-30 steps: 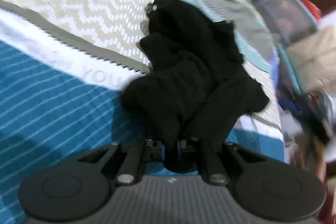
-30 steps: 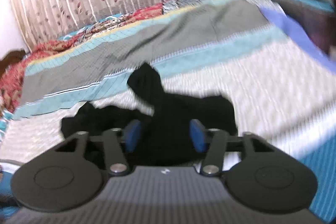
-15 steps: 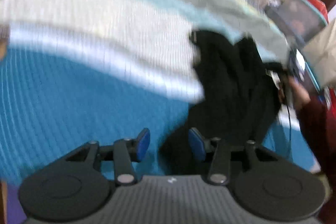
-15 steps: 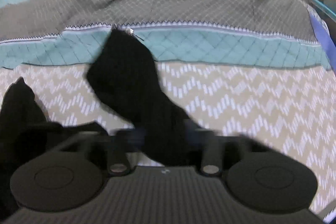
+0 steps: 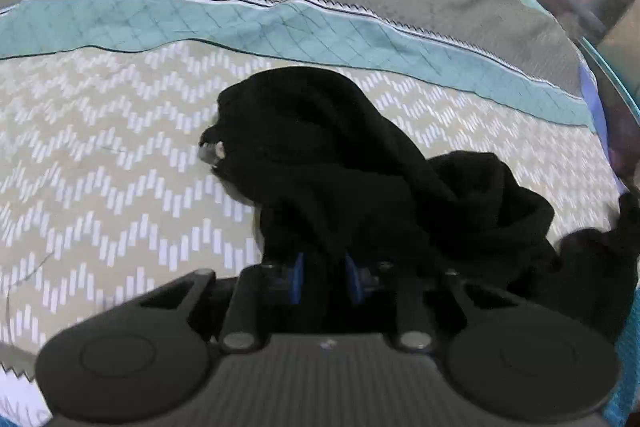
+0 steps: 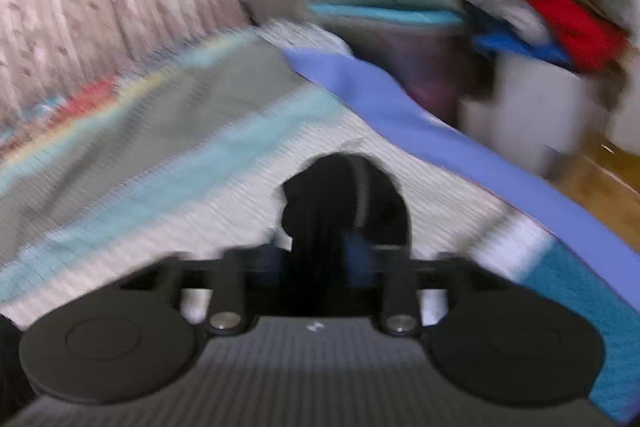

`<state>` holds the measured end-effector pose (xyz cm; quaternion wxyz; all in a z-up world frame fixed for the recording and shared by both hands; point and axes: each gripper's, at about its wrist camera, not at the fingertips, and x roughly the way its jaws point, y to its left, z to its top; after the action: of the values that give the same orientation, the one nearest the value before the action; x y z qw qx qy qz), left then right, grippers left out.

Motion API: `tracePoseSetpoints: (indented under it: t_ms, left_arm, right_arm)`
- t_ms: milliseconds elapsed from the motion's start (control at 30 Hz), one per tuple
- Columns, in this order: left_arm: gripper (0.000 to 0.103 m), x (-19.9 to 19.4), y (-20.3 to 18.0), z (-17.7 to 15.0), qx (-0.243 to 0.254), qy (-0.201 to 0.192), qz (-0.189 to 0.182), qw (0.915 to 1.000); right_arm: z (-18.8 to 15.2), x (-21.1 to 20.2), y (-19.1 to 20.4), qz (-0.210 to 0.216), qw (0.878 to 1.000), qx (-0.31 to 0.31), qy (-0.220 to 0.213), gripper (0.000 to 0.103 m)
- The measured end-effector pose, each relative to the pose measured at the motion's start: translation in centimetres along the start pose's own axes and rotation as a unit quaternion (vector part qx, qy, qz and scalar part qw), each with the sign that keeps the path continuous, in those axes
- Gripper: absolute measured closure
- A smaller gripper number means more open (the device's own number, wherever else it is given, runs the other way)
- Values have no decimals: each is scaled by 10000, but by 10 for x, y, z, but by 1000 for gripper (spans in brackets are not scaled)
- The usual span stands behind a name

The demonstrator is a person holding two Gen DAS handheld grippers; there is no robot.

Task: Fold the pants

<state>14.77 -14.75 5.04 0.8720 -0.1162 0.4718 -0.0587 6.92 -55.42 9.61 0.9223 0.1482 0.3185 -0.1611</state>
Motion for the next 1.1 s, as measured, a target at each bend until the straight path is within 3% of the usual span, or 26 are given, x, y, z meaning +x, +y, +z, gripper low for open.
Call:
tracePoseSetpoints:
  t_ms: [33,133,200,267,333,400,500,567,667,800,867,900,933,1000,1067,1100]
  left_arm:
    - [88,-4,10,7,85,-105,-35,9999]
    - [89,-65,45,-11,21,-644,-151,9978]
    - [91,-119,81,-45,-352,-866,-427,9947]
    - [93,-167,121,-75,-810,-974,-500,9907]
    - [94,-199,151,-107,-1239,-1047,-223,9865]
    - [94,-222,174,-144,-1673,-1079,283,9796]
    - [94,-232,212,-171,-2402,-909,266,9661]
    - [94,-236,220,-189,-2614,-889,258,9608]
    - [94,-227,223,-160,-2514,-965,252,9627]
    - [94,-232,225,-156,-2205,-1038,324,9693]
    - [94,-227,232,-151,-2154,-1057,258,9704]
    - [94,-229,237,-150,-2154,-1065,224,9704]
    - [94,-230,236,-148,-2159,-1085,219,9701]
    - [94,-239,238,-144,-2077,-1155,252,9710]
    - [94,-243,242,-128,-1908,-1253,289,9732]
    - [94,-245,250,-117,-1809,-1283,278,9747]
  right_arm:
    - [-4,-6,-12,-206,9997,87,-97,25]
    - [-10,-21,-31,-385,9974,517,-337,25]
    - [-10,-28,-24,-162,9953,832,-478,28]
    - [-5,-27,0,430,9959,669,-429,29]
    - [-8,-27,48,1145,9930,234,-175,31]
    - [-18,-25,103,1912,9813,-117,170,32]
    - [-36,-18,179,2587,9621,-668,540,34]
    - [-47,-9,228,2894,9467,-1189,764,34]
    - [-74,1,308,3294,9156,-2015,1120,33]
    - [-113,32,410,3218,8908,-2860,1455,14]
    - [-132,51,440,2920,8852,-3265,1568,18]
    - [-141,65,452,2739,8825,-3406,1740,52]
    - [-146,75,456,2576,8832,-3435,1888,91]
    - [-126,82,446,2570,9079,-2849,1690,91]
    - [-79,81,398,2586,9436,-1585,1331,91]
    - [-51,79,372,2515,9557,-984,1174,92]
